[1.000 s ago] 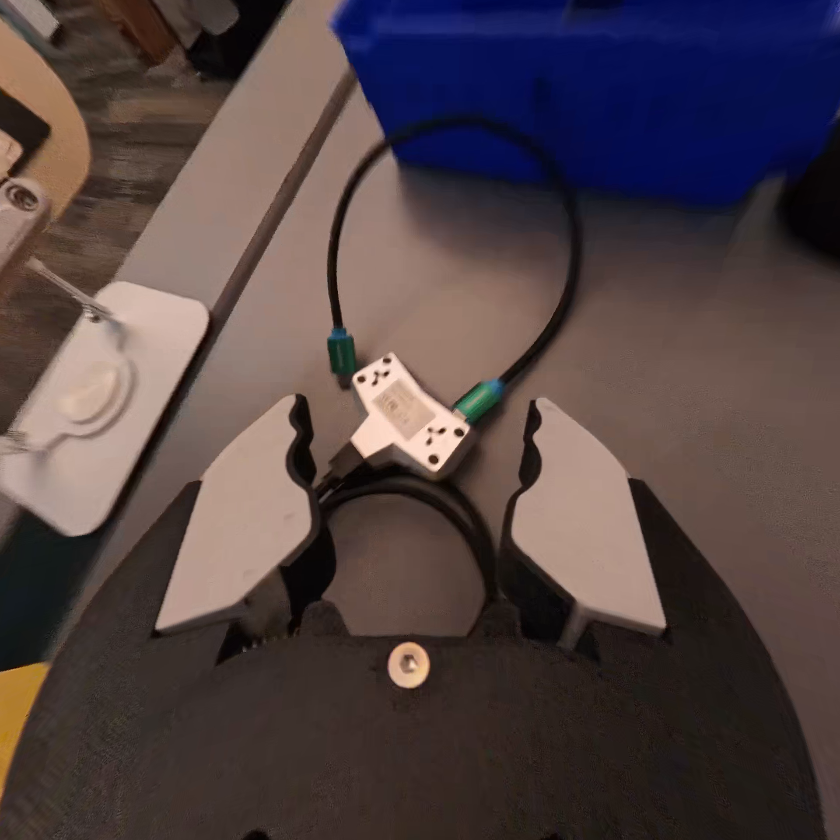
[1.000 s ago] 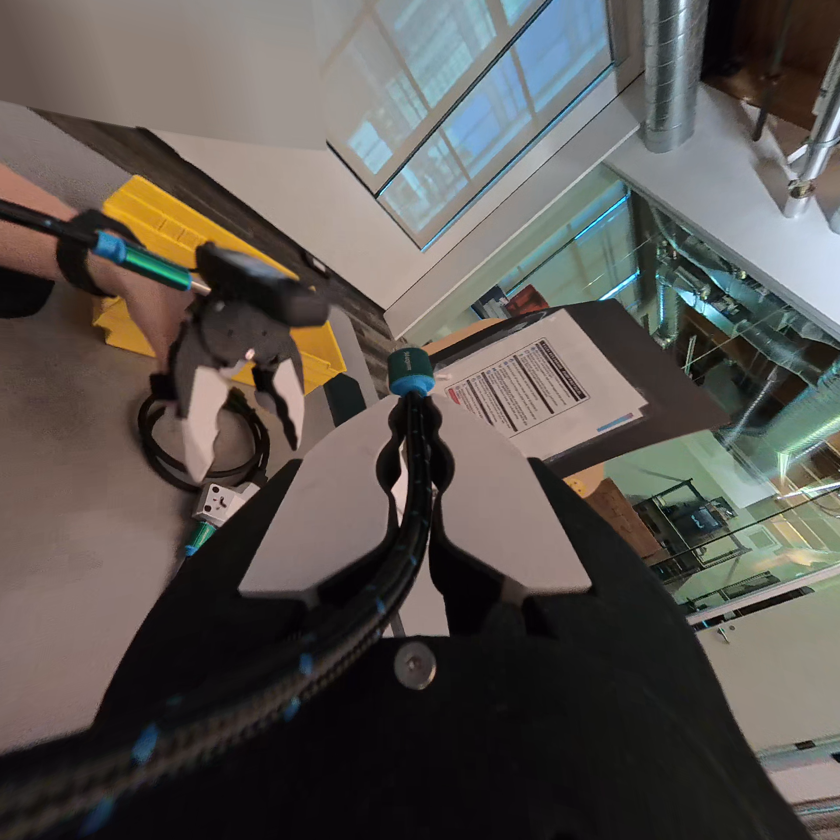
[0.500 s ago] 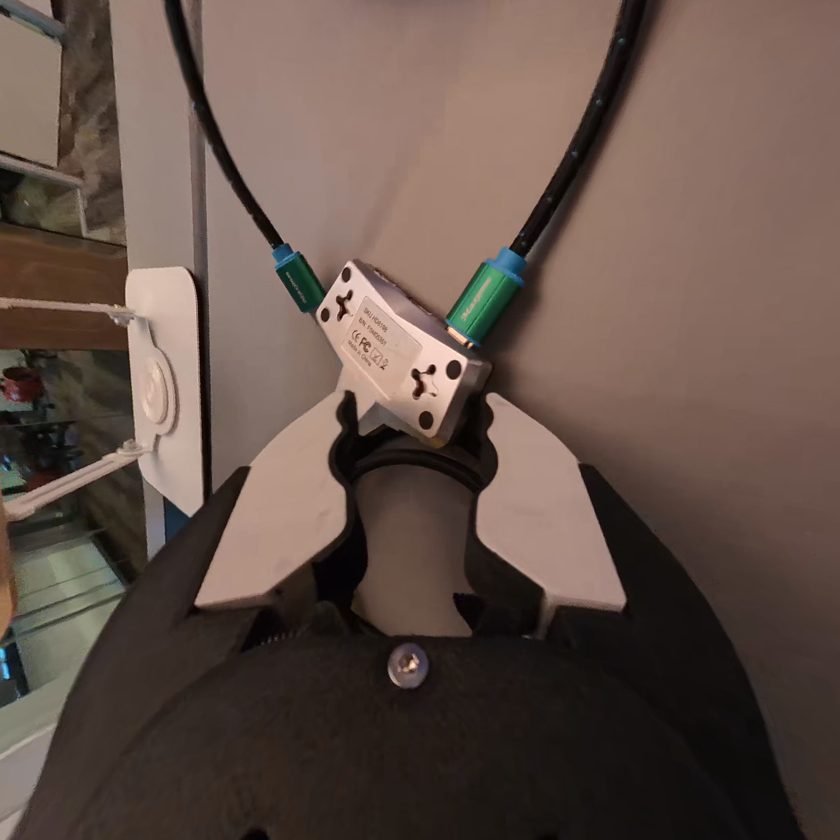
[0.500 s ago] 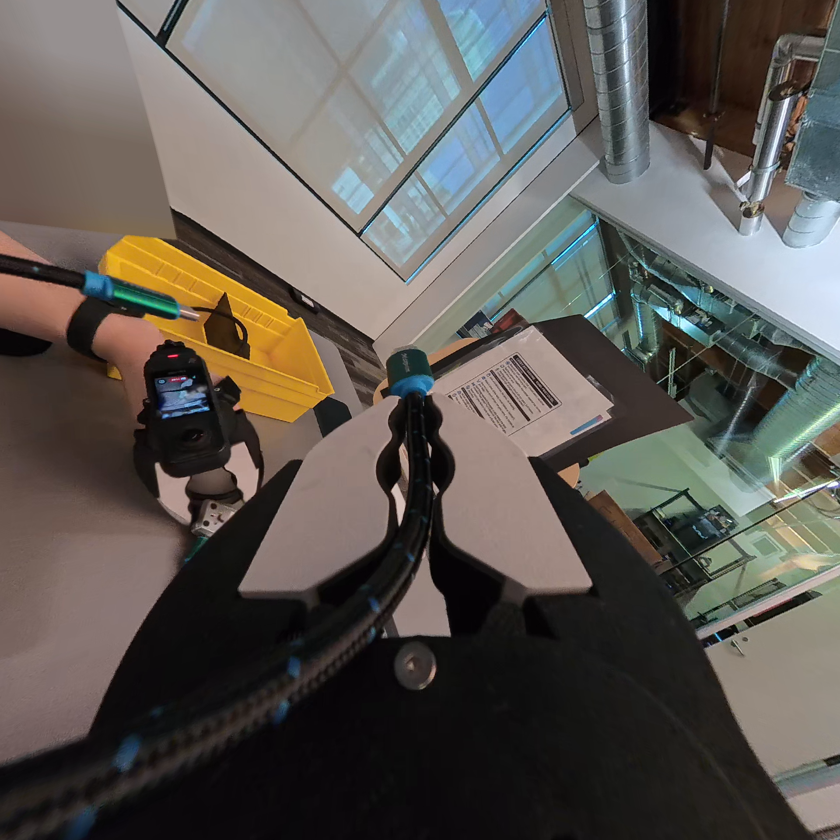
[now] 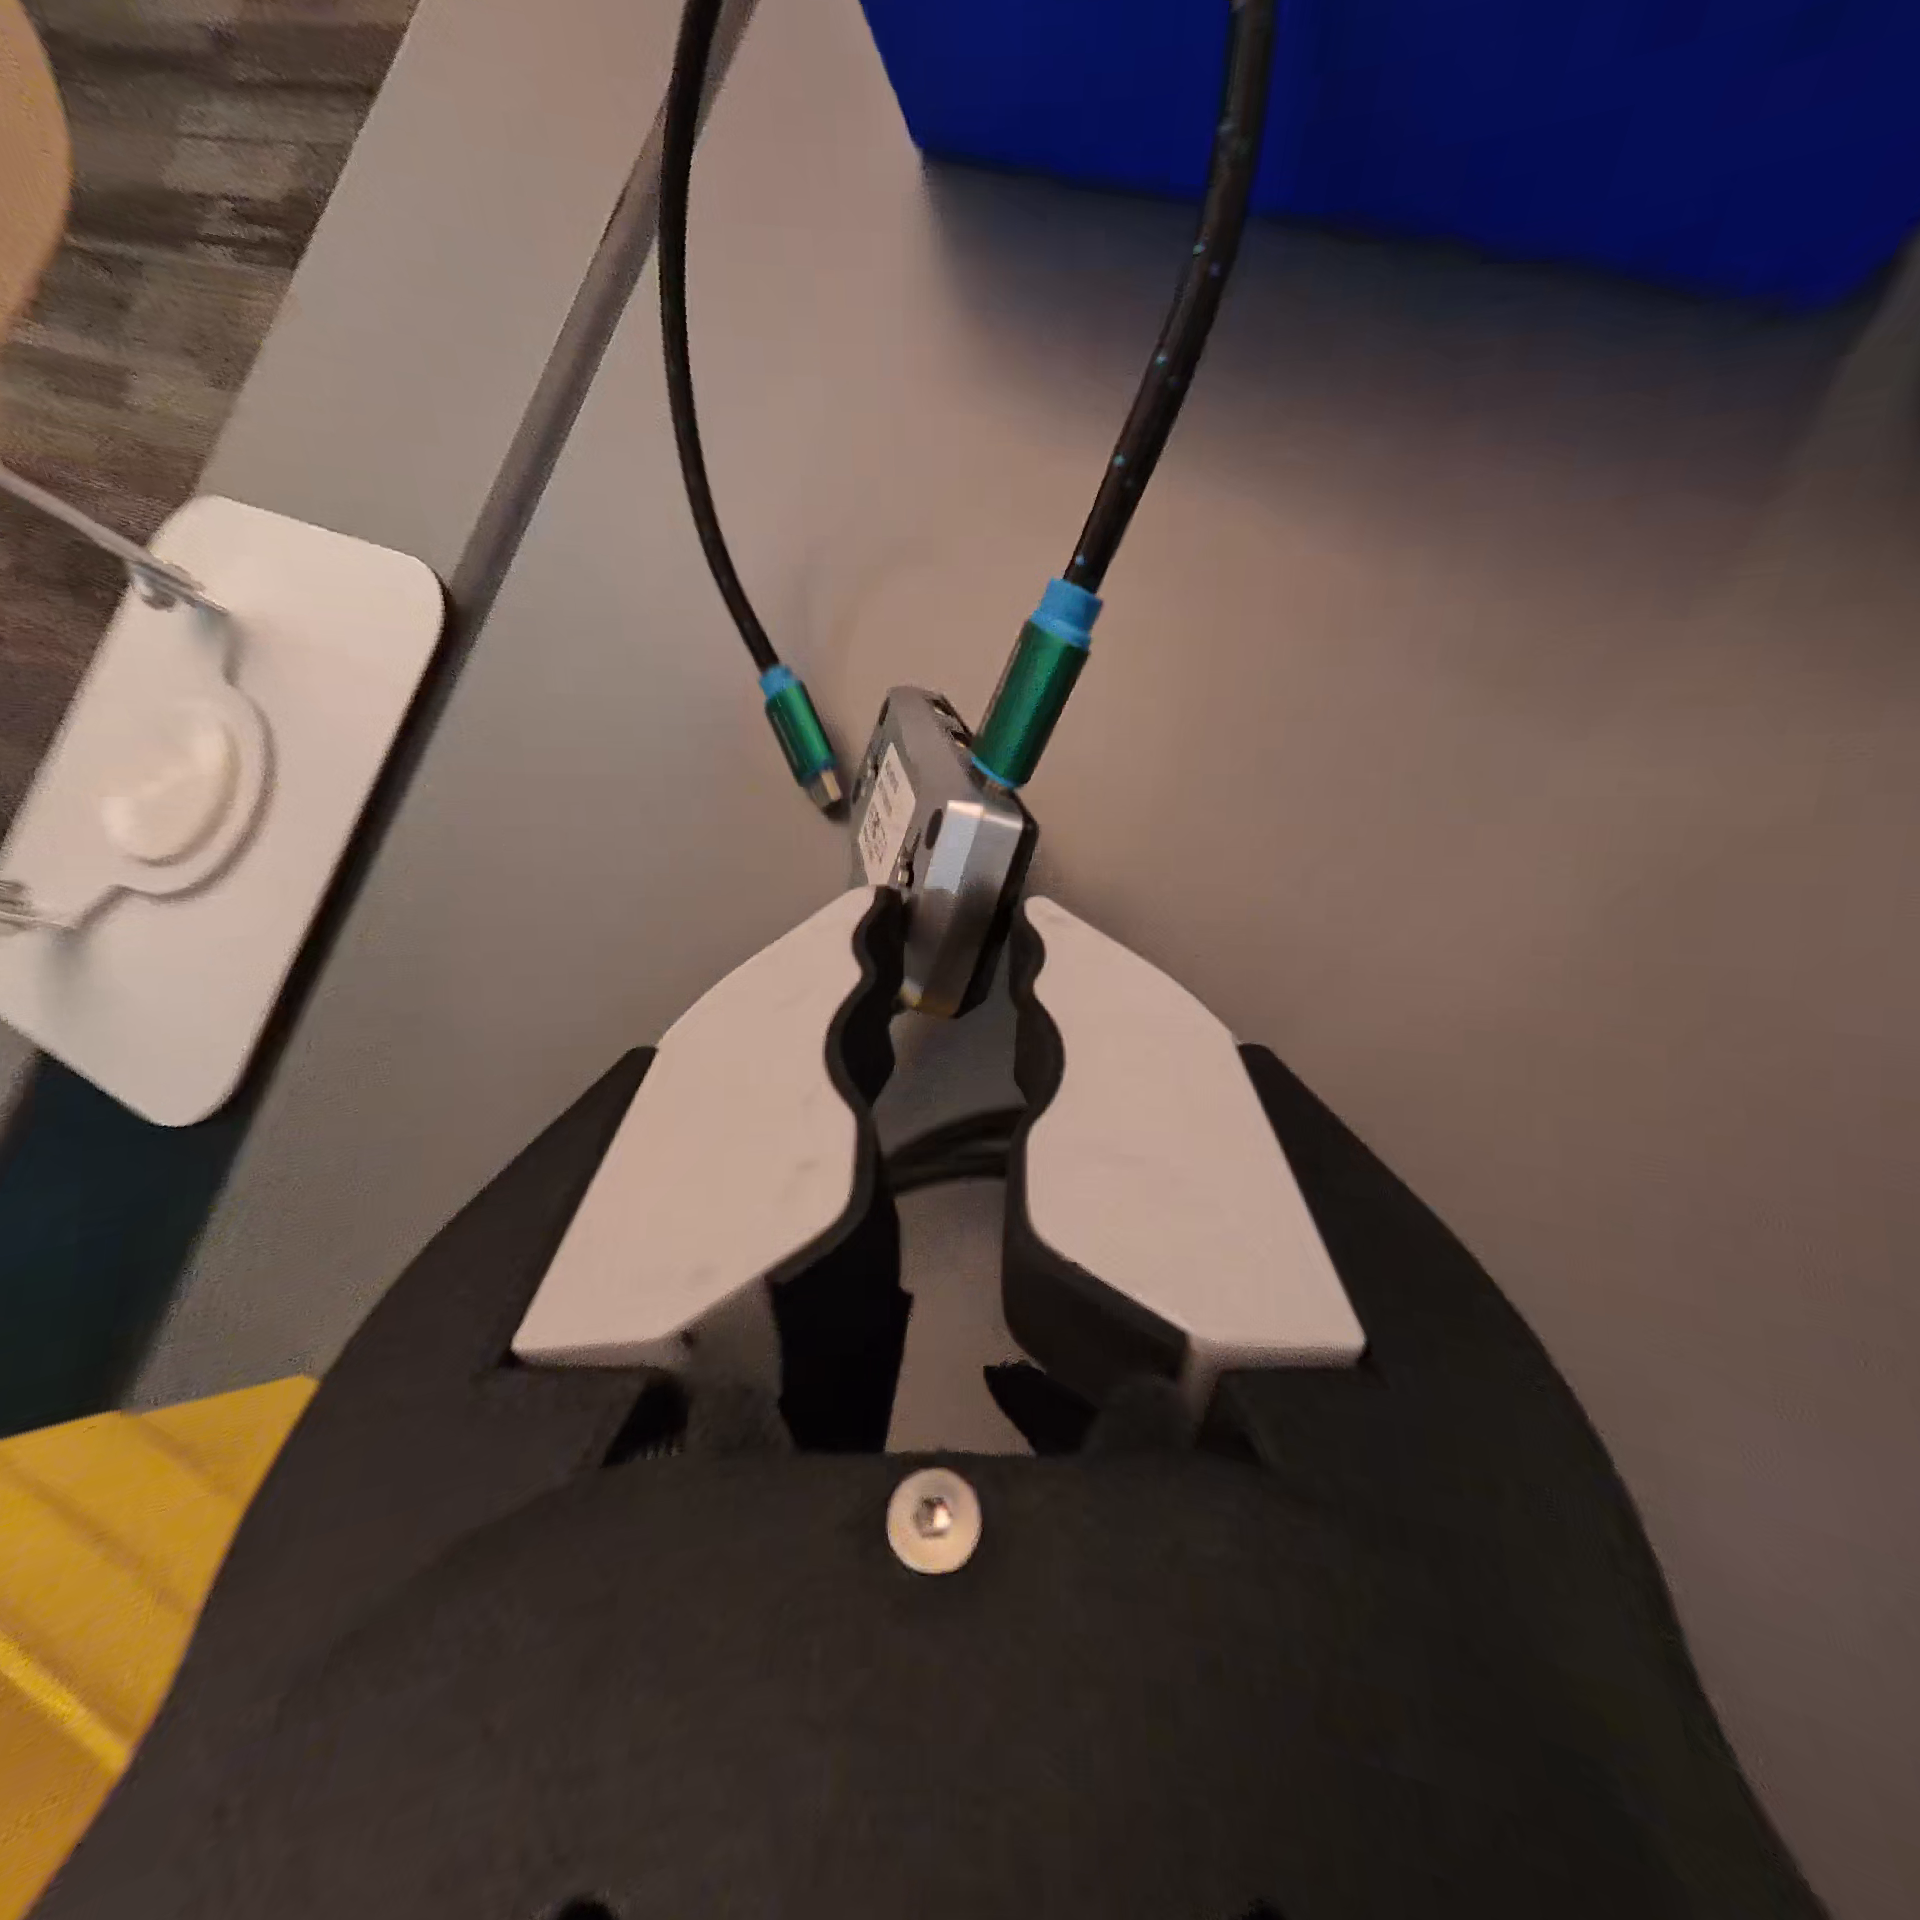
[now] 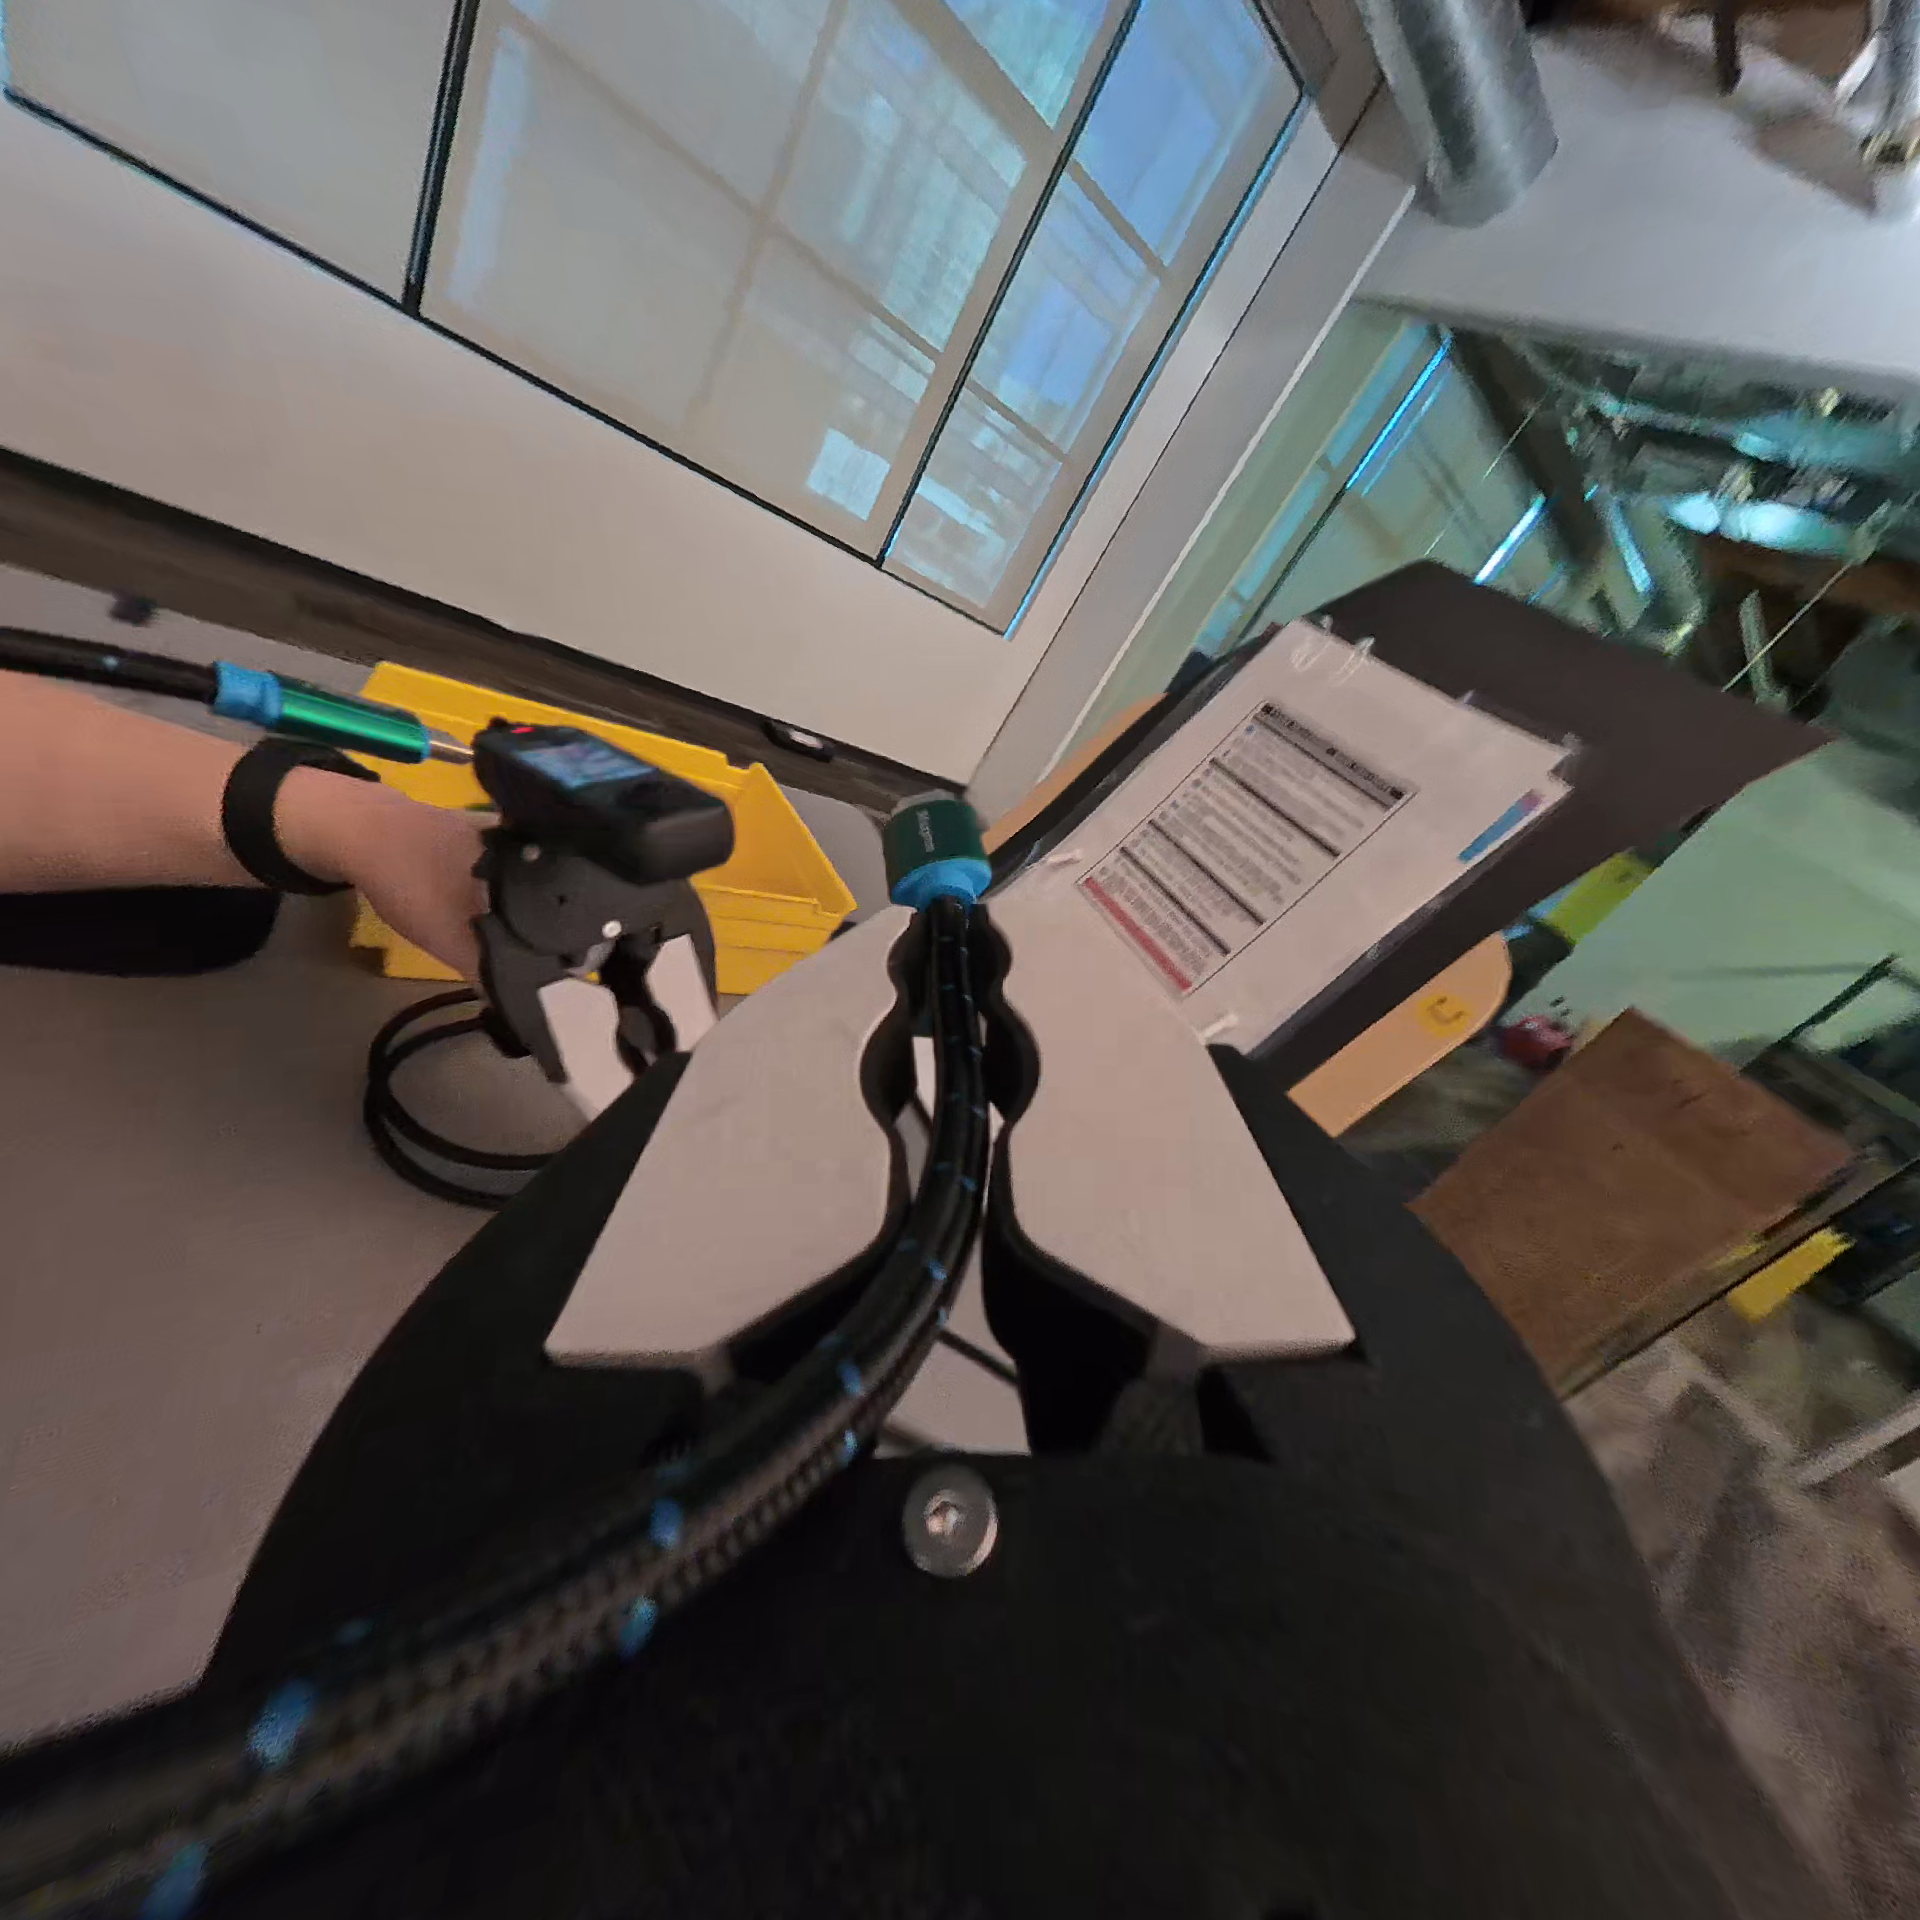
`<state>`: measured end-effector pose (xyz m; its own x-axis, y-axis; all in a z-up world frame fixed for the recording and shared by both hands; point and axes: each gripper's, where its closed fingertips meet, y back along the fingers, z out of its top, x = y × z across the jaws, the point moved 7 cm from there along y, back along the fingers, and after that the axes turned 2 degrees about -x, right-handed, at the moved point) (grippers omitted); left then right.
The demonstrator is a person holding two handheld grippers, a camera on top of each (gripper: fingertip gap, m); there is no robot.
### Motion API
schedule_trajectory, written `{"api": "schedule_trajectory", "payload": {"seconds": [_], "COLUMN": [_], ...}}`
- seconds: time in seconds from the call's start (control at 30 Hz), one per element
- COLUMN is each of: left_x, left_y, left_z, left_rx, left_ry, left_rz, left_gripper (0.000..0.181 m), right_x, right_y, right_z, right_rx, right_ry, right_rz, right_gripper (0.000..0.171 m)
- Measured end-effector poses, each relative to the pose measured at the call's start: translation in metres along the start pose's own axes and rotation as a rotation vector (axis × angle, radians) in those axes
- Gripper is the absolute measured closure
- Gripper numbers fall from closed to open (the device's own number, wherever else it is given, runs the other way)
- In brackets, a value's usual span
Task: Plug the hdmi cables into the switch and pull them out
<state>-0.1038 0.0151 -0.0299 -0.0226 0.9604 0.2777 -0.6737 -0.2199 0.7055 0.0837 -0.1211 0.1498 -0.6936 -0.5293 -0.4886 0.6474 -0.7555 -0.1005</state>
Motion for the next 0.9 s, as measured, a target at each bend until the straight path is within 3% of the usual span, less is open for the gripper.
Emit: {"api": "schedule_trajectory", "payload": {"seconds": [0.13, 0.2, 0.4, 0.63, 0.9], "left_x": [0.013, 0.02, 0.026, 0.031, 0.045], "left_y": [0.014, 0.017, 0.012, 0.008, 0.008], "left_z": [0.001, -0.002, -0.012, -0.012, -0.017], "left_rx": [-0.07, -0.093, -0.034, -0.002, -0.012], "left_ry": [0.236, 0.348, 0.442, 0.433, 0.484], "left_rz": [-0.1, -0.162, -0.204, -0.183, -0.213], "left_gripper": [0.163, 0.163, 0.163, 0.163, 0.163], "right_x": [0.01, 0.026, 0.07, 0.082, 0.081], "right_y": [-0.005, -0.005, -0.029, -0.078, -0.112], "right_z": [-0.012, -0.021, -0.076, -0.139, -0.17], "right_rx": [0.041, 0.094, 0.479, 0.832, 0.869], "right_ry": [-0.138, -0.154, -0.173, -0.155, 0.223], "right_rz": [0.175, 0.344, 0.629, 0.508, 0.152], "right_gripper": [0.163, 0.163, 0.163, 0.163, 0.163]}}
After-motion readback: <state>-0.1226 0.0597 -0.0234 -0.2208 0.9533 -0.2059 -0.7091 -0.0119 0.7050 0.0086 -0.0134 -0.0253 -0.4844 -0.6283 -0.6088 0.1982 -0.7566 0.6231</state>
